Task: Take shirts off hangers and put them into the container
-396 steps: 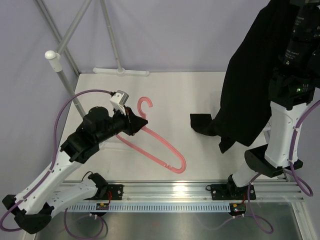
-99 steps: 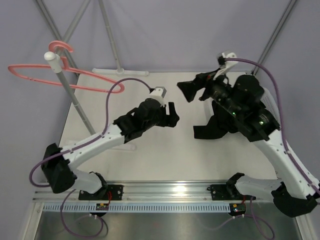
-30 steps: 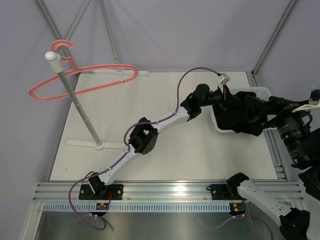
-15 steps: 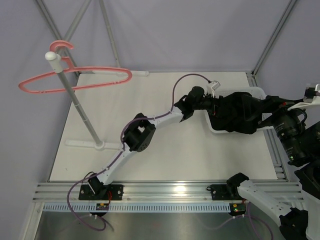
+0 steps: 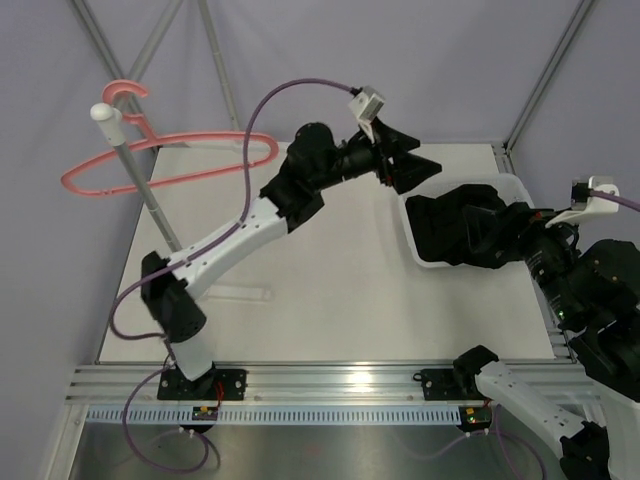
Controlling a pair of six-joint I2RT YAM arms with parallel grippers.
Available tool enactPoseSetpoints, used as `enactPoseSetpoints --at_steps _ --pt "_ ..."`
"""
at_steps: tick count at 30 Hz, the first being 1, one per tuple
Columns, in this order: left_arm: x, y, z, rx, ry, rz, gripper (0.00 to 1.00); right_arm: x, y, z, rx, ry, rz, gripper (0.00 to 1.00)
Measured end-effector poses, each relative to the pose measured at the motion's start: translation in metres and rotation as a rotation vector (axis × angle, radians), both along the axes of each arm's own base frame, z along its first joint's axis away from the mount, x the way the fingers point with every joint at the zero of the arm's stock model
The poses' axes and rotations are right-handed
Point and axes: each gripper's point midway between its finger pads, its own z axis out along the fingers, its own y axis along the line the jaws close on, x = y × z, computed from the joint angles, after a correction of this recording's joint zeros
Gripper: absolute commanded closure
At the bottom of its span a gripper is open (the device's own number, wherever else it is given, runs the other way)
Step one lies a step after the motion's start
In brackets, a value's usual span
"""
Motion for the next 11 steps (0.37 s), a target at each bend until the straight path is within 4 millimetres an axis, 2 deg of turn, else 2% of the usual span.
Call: enactPoseSetpoints --at_steps 2,3,5,9,11 --pt "-0.022 0.016 0.002 -0.013 -0.004 0.010 0.01 -0.002 0.005 -0.010 0.011 0.014 0.025 0.01" --pt "-0.035 0.024 -0.006 -0.003 0.011 0.019 0.01 -0.003 0.007 -0.016 0.020 0.021 0.040 0.01" --pt "-0.058 0.035 -0.037 0.041 0.051 0.030 0.01 -0.005 0.015 -0.030 0.034 0.041 0.076 0.01" --pt "-0.111 0.055 -0.127 0.215 0.166 0.067 0.01 -0.007 0.033 -0.067 0.083 0.088 0.156 0.01" --pt "-0.138 0.069 -0.156 0.289 0.196 0.077 0.01 -0.010 0.043 -0.087 0.112 0.110 0.204 0.01"
